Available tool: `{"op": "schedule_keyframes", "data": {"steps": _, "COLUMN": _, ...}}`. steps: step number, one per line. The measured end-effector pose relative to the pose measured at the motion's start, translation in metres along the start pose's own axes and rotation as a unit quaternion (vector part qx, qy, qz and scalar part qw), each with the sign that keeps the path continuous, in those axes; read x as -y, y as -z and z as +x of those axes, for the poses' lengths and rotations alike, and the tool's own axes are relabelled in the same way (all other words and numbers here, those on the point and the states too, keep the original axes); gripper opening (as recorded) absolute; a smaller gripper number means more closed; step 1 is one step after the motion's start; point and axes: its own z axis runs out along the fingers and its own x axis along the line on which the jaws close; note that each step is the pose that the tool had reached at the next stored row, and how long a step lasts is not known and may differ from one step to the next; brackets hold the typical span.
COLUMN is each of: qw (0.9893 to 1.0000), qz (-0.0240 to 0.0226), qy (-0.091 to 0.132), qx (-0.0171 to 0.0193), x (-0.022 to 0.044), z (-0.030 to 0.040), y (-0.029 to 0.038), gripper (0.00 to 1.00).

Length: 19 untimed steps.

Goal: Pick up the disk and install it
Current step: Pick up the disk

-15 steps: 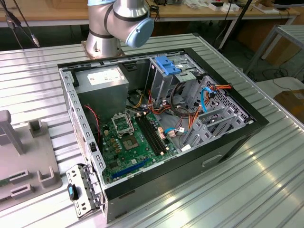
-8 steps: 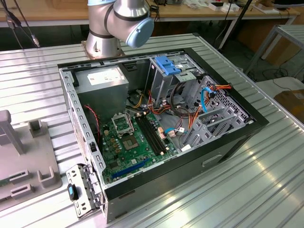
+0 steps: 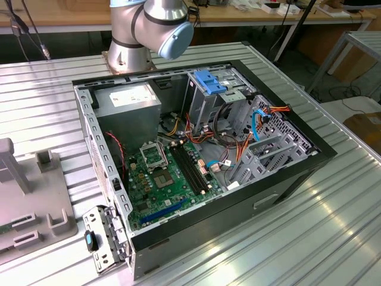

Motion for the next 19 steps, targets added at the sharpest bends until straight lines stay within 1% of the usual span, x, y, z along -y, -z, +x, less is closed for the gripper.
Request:
{"op": "schedule_keyframes", "data": {"steps": 7, "qw": 1.0, "qz": 0.0, "qy": 0.0, "qx": 0.0, "x": 0.0148, "z": 0.0002, "y": -0.0006, "gripper": 0.36}}
{"op": "schedule_keyframes", "data": {"steps": 8, "qw": 1.0, "qz": 0.0, "qy": 0.0, "qx": 0.0, "x": 0.0158, "z": 0.0002, "y": -0.0006, "gripper": 0.36}}
{"op": "schedule_keyframes", "data": {"steps": 14, "qw": 1.0, "qz": 0.0, "qy": 0.0, "qx": 0.0, "x": 0.0162, "z": 0.0002, "y": -0.0006, "gripper": 0.36}}
{"op": "schedule_keyframes", "data": {"steps": 16, "qw": 1.0, "qz": 0.0, "qy": 0.0, "qx": 0.0, "x": 0.0174, "z": 0.0002, "y": -0.0007, "gripper": 0.36}}
{"op": "schedule_keyframes", "data": {"steps": 17, "qw": 1.0, "qz": 0.0, "qy": 0.0, "qx": 0.0, "x": 0.0183, "z": 0.0003, "y": -0.0007, "gripper": 0.36}}
{"op": "schedule_keyframes", "data": {"steps": 19, "qw": 1.0, "qz": 0.0, "qy": 0.0, "qx": 0.0, "x": 0.0227, "z": 0.0002, "y": -0.0009, "gripper": 0.36}}
